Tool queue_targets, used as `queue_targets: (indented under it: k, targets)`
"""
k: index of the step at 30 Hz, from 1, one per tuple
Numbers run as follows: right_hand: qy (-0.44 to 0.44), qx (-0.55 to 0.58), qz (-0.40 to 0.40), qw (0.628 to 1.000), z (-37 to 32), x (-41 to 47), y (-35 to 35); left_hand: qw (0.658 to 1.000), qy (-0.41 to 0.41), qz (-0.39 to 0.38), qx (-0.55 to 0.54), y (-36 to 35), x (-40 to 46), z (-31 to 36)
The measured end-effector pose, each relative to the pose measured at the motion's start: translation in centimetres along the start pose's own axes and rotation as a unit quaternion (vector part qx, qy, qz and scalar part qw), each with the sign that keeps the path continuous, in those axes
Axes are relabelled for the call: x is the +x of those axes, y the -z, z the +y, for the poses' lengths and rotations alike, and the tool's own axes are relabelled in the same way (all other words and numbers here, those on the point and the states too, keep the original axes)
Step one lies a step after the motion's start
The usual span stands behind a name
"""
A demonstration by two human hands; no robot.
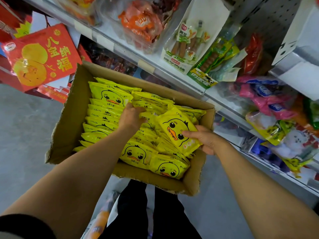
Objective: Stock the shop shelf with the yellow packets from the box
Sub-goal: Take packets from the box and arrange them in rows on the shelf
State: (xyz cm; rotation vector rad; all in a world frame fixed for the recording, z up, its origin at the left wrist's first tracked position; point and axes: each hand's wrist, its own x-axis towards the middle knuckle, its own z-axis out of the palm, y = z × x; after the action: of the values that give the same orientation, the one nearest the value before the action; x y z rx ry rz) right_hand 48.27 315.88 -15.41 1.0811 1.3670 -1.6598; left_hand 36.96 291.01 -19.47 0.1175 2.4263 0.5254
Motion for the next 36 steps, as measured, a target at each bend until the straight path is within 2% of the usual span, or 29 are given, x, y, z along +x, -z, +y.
queue_targets:
  k: [3,6,8,10,12,18,23,27,30,36]
  targets:
    - [0.003,0.018,-0.007,1.000,0.2,-0.6,0.3,0.998,0.034,0.020,0.047,1.0,-1.0,0.2]
    - [0.019,0.048,0.013,0.999,0.3,-1.3,0.0,0.993,0.028,0.038,0.112,2.2,-1.7,-0.2]
    - [0.029,0.068,0.034,0.997,0.3,-1.9,-0.5,0.993,0.022,0.044,0.110,2.8,-2.1,-0.6]
    - [0.037,0.080,0.042,0.995,0.4,-2.6,-0.9,0.999,0.034,0.031,-0.005,3.3,-2.7,-0.9]
    - [0.040,0.085,0.049,0.994,0.5,-3.3,-1.4,0.990,0.055,-0.008,-0.130,3.9,-3.7,-0.5]
    - [0.059,0.097,0.063,0.992,0.0,-5.9,-2.8,0.968,0.046,-0.033,-0.246,6.4,-7.5,1.8]
    - [0.091,0.111,0.063,0.988,-0.9,-8.9,-3.4,0.903,0.065,-0.083,-0.416,9.1,-10.1,3.4]
    - [0.126,0.116,0.062,0.983,-2.7,-11.7,-3.6,0.874,0.044,-0.127,-0.468,12.1,-13.0,6.4]
    - [0.163,0.104,0.043,0.980,-4.3,-14.1,-2.9,0.875,0.000,-0.127,-0.467,13.5,-14.3,7.9]
    - [0.245,0.058,-0.019,0.967,-6.2,-19.7,1.2,0.848,-0.059,-0.118,-0.513,16.0,-18.4,13.1]
